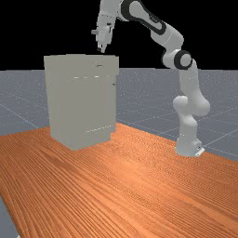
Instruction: Open the drawer
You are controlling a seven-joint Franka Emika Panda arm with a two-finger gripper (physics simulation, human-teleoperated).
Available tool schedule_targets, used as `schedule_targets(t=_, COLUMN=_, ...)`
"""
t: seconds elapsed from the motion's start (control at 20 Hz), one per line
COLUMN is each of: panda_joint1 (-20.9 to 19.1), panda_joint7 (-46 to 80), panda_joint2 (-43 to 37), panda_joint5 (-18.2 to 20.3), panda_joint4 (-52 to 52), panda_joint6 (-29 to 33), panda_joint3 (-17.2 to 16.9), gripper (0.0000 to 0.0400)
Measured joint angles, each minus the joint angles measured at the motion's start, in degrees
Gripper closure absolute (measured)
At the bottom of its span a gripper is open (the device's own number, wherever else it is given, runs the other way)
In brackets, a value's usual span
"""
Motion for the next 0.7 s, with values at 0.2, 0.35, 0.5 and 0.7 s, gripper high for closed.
schedule_targets(t=0.2, panda_joint1=-4.41, panda_joint7=-2.91, panda_joint2=4.61, panda_joint5=-0.8, panda_joint4=11.0, panda_joint6=-1.21, panda_joint3=-2.16, gripper=0.0011)
schedule_targets(t=0.35, panda_joint1=-3.17, panda_joint7=-1.41, panda_joint2=-2.35, panda_joint5=-4.61, panda_joint4=-1.26, panda_joint6=7.62, panda_joint3=-2.78, gripper=0.0002)
schedule_targets(t=0.5, panda_joint1=-3.75, panda_joint7=-1.57, panda_joint2=-2.72, panda_joint5=-4.87, panda_joint4=-3.87, panda_joint6=9.33, panda_joint3=-3.08, gripper=0.0001)
schedule_targets(t=0.7, panda_joint1=-5.47, panda_joint7=-3.3, panda_joint2=1.42, panda_joint5=-2.57, panda_joint4=1.82, panda_joint6=5.73, panda_joint3=-3.27, gripper=0.0)
